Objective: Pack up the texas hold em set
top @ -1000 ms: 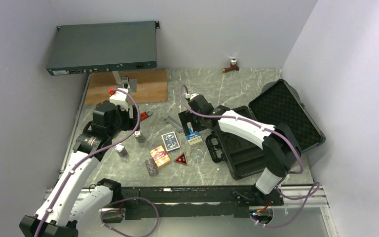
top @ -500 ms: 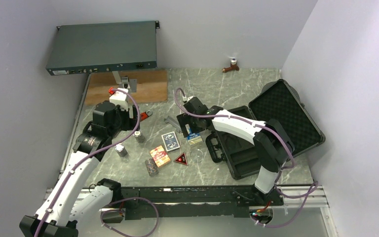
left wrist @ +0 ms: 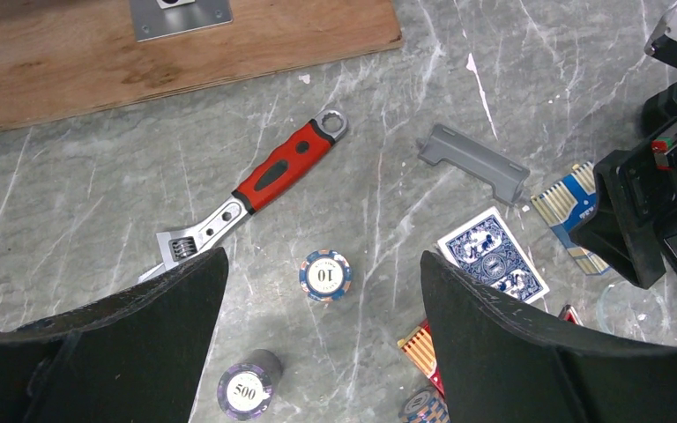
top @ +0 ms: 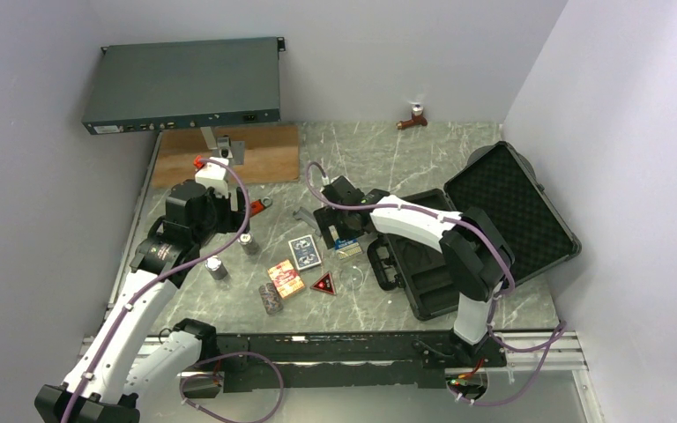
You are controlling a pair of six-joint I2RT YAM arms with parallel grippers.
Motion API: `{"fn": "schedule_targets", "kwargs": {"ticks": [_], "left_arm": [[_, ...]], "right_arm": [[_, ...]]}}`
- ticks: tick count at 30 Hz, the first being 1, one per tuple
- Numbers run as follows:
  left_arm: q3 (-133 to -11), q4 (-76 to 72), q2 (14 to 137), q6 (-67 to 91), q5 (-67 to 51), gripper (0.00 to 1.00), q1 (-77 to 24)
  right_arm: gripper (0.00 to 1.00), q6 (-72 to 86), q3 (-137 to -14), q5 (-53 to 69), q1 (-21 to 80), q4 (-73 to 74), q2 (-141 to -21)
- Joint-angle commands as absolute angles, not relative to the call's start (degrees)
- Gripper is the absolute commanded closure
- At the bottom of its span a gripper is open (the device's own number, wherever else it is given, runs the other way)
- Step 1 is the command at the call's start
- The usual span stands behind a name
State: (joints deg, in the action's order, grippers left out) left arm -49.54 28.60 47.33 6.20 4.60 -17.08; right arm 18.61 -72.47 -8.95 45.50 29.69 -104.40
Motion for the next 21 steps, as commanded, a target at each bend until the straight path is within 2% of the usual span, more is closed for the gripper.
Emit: {"fn": "schedule_targets", "kwargs": {"ticks": [1,11,21], "left_arm": [[-51.31,27.95,46.43,5.45,5.99,0.13,-17.31],[-51.65,28.41,46.56,5.78,5.02,0.13,-17.31],[-51.8,28.76,45.88,5.71,6.23,0.13,-17.31]], "right_arm": [[0.0,18.97,-74.33,-10.86,46.41,32.16,-103.98],[0.0,21.76,-69.09,-12.25,49.85,35.01,-97.61],[0.0,20.91,-72.58,-15.44,50.45,34.28,-100.41]]}}
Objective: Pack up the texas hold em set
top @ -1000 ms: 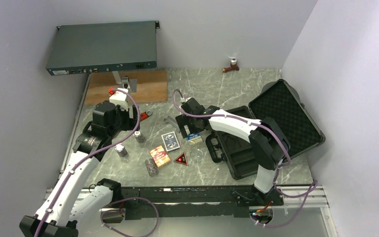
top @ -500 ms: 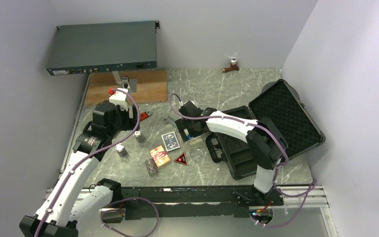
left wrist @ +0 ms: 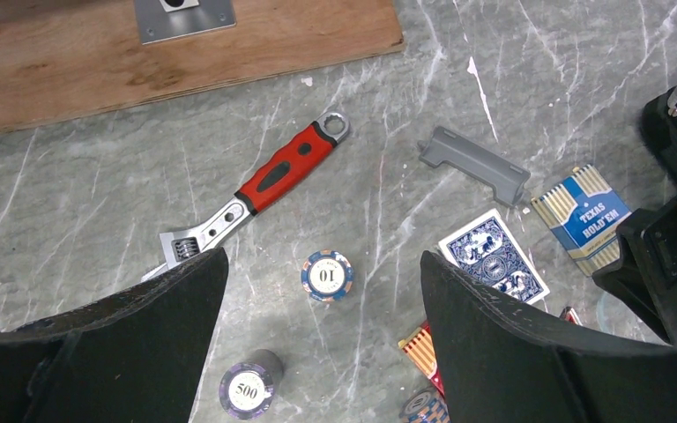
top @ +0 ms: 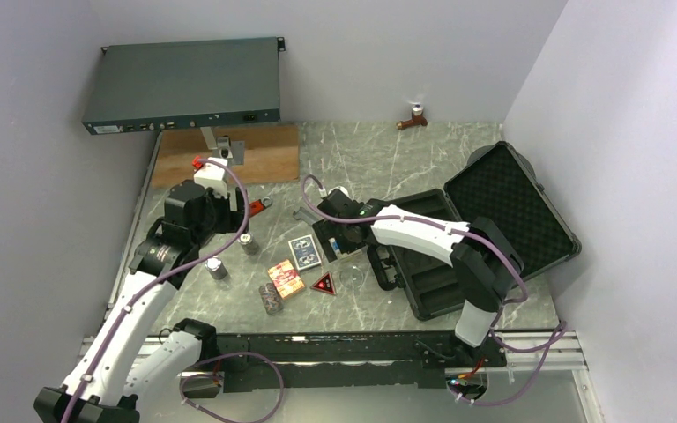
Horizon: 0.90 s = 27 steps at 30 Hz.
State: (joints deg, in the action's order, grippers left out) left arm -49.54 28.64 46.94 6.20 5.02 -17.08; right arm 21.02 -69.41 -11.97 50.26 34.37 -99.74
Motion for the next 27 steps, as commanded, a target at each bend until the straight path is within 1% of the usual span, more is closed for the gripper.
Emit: {"fn": "schedule_targets", "kwargs": {"ticks": [1,7,14,21,27], "left_arm": [[-52.08,28.98,45.77,5.79,6.6,0.14,-17.31],[-50.81,27.95,42.39,6.06,11.97,0.13,-17.31],[-50.88,28.53,43.24,6.02,12.06,0.13,-17.31],[-51.06,28.71,44.13,6.23,11.0,0.13,-17.31],[-51.13,28.81,43.81,6.18,11.42,0.13,-17.31]], "right_arm": [[0.0,20.54,-73.32,-15.96,50.45,34.17,-101.17],[0.0,17.25,-76.2,-17.65,50.37,32.63,-104.5],[0.0,15.12,-77.22,-19.69,49.47,31.89,-106.67],[0.01,15.25,-74.88,-16.18,48.21,28.73,-107.17],[0.08,16.74,-73.66,-11.48,46.58,26.25,-107.83]]}}
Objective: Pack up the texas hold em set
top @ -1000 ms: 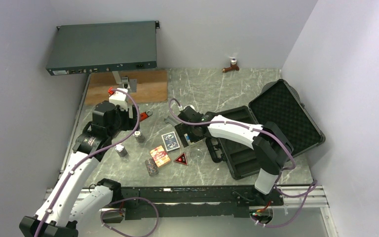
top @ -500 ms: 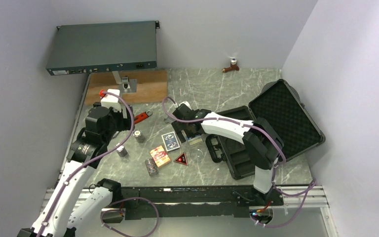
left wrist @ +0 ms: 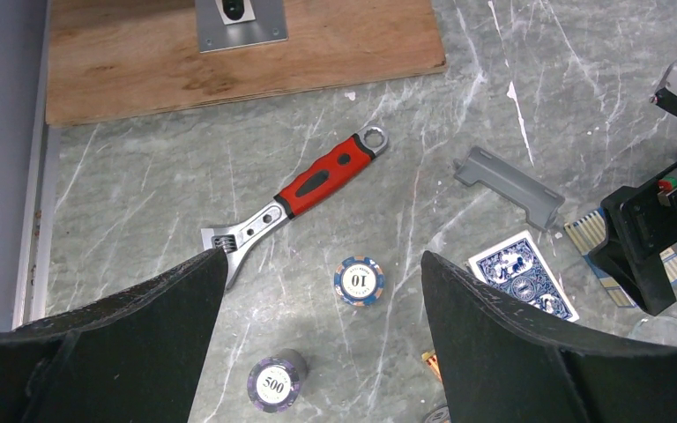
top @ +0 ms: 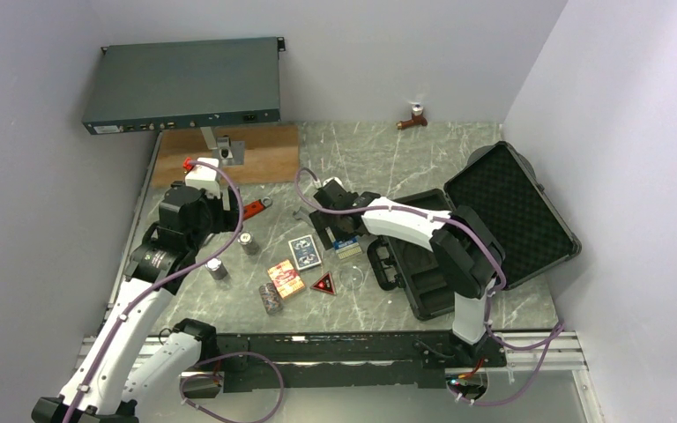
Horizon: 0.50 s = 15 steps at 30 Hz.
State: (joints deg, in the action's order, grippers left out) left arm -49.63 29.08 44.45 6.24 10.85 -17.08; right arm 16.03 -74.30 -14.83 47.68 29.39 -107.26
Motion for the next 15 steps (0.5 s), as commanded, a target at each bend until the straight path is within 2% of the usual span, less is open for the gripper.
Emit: {"fn": "schedule_targets", "kwargs": {"ticks": [1,9,15], "left_arm": [[-51.15,28.86,43.85,6.16,11.55,0.13,-17.31],[-51.24,28.93,44.0,6.15,11.41,0.13,-17.31],[-51.07,28.81,43.9,6.19,11.66,0.13,-17.31]], "right_arm": [[0.09,16.98,-73.8,-11.08,46.44,26.26,-108.07],[0.14,19.22,-72.92,-10.8,46.33,26.26,-109.53],[0.23,19.97,-72.16,-10.28,46.34,25.93,-110.33]]}}
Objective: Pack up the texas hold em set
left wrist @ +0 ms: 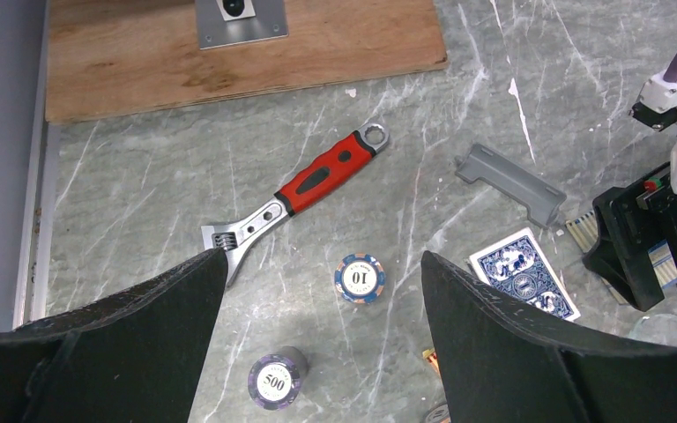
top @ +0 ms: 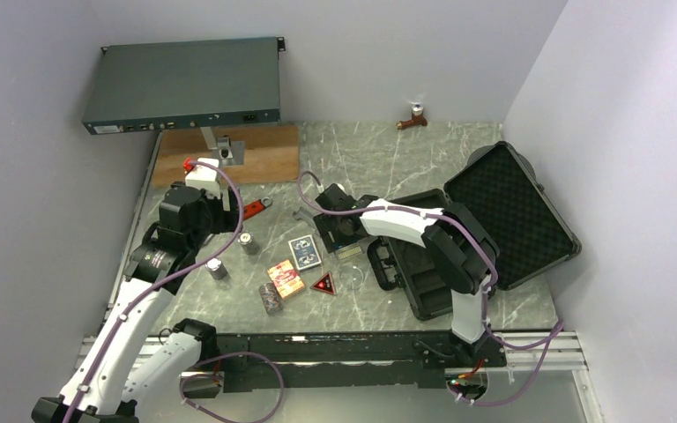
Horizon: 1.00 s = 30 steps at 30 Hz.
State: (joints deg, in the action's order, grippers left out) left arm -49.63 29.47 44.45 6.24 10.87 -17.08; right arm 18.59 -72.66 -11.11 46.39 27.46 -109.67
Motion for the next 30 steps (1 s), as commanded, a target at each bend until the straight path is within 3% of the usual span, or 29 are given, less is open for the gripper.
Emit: {"fn": "schedule_targets", "kwargs": {"ticks": [1,3,7,16,30], "left_arm": [[-51.13,28.9,43.94,6.2,11.6,0.13,-17.31],[-51.15,28.98,44.1,6.24,11.56,0.13,-17.31],[-51.2,28.95,44.26,6.24,11.36,0.13,-17.36],[-51.24,29.06,44.08,6.24,11.62,0.13,-17.34],[-51.33,29.09,43.92,6.22,11.37,0.13,-17.36]], "right_arm": [[0.26,20.03,-72.16,-10.28,46.32,25.99,-110.43],[0.33,20.08,-72.2,-10.51,46.34,26.25,-110.55],[0.6,19.92,-72.52,-11.25,46.32,26.88,-110.35],[0.99,18.28,-76.04,-11.34,46.33,30.3,-105.48],[1.0,17.07,-74.92,-14.0,46.24,35.8,-90.13]]}}
